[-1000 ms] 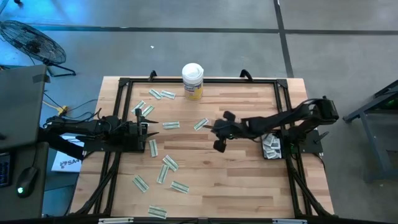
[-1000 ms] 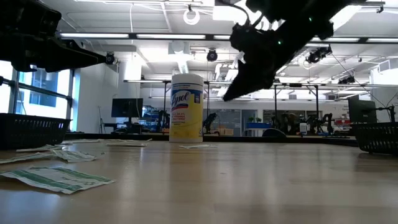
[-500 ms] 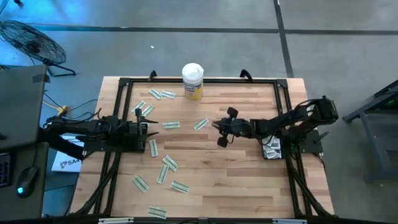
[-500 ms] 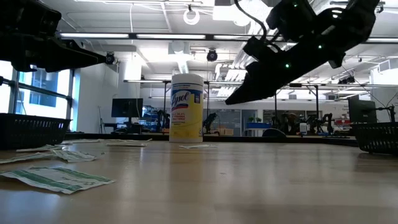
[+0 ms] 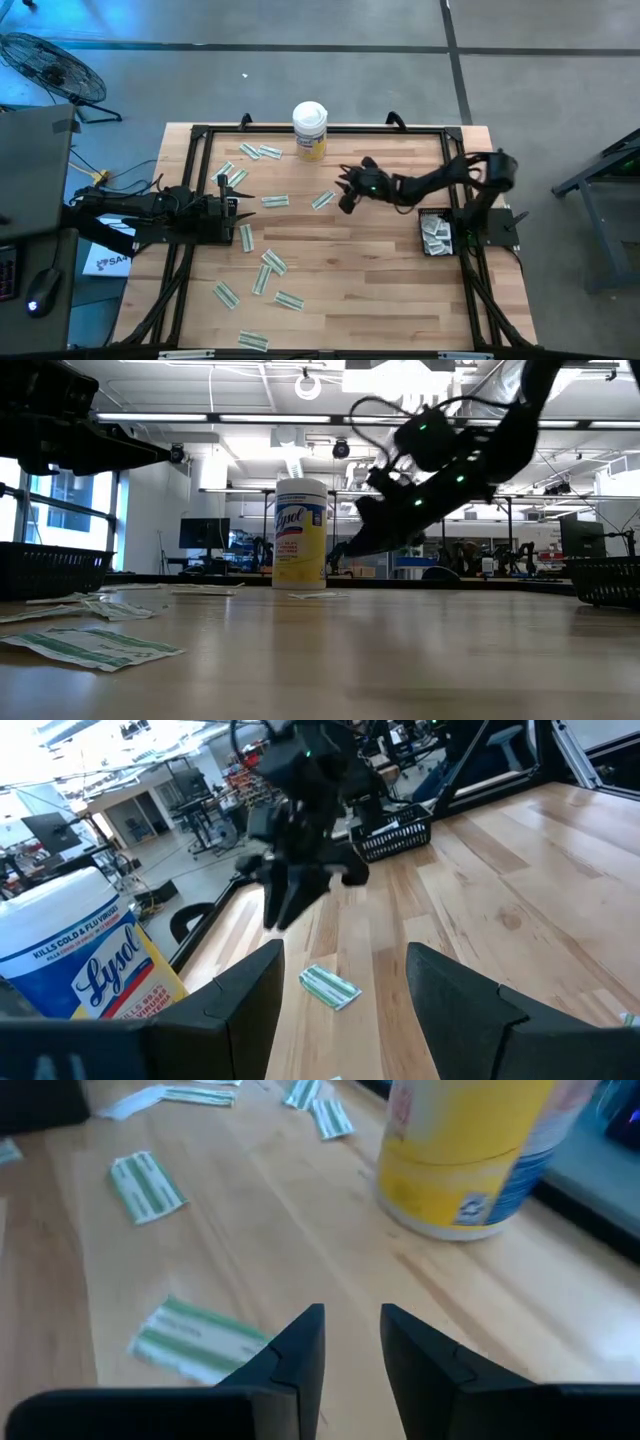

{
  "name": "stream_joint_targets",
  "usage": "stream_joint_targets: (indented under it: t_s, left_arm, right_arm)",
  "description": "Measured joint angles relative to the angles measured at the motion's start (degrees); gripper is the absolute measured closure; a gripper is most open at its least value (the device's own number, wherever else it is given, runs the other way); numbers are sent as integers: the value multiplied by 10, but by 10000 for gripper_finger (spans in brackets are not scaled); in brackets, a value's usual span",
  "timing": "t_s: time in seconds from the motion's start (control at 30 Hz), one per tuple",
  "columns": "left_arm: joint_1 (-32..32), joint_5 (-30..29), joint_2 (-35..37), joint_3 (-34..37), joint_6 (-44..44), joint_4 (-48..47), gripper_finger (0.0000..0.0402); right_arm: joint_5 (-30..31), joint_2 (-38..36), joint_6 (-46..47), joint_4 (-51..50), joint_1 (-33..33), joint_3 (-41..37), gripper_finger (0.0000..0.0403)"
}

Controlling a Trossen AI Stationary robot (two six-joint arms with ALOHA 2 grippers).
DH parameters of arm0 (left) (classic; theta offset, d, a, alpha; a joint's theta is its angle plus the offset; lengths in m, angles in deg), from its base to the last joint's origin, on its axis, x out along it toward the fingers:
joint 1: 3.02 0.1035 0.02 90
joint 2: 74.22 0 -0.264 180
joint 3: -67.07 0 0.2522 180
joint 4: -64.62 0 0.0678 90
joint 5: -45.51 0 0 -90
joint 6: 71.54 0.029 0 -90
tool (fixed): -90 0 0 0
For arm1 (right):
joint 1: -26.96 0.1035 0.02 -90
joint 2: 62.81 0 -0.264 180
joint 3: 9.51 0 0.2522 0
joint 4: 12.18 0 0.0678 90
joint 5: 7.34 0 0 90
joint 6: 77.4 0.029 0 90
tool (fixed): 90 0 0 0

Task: Pick & Place First Aid Supplies
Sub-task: Put the bandage into the left black basket

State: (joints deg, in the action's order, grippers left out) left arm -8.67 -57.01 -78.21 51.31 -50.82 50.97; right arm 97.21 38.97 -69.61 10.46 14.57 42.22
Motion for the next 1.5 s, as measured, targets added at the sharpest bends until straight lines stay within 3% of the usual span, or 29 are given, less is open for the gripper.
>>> stream_joint_targets:
  t_s: [0.17, 0.3, 0.4, 0.57, 0.8, 1.2, 1.37, 1.5]
  left_arm:
    - [0, 13, 0, 0, 0, 0, 195]
    - [0, 15, 0, 0, 0, 1, 195]
    - [0, 24, 0, 1, -17, 3, 195]
    - [0, 95, 0, 1, -118, 3, 195]
    - [0, 120, 0, 1, -139, 15, 195]
    - [0, 137, 0, 1, -152, 84, 195]
    - [0, 181, 0, 1, -165, 102, 195]
    - [0, 160, 0, 6, -157, 103, 195]
  right_arm:
    - [1, 75, 10, -45, 3, 70, 308]
    - [0, 85, 21, -103, 4, 109, 308]
    - [-1, 87, 32, -143, 8, 116, 307]
    - [-11, 87, 46, -165, 9, 118, 286]
    - [-11, 93, 52, -168, 12, 118, 269]
    - [27, 158, 17, -149, 27, 123, 303]
    - [28, 161, 27, -138, 31, 122, 331]
    - [17, 162, 18, -133, 32, 121, 364]
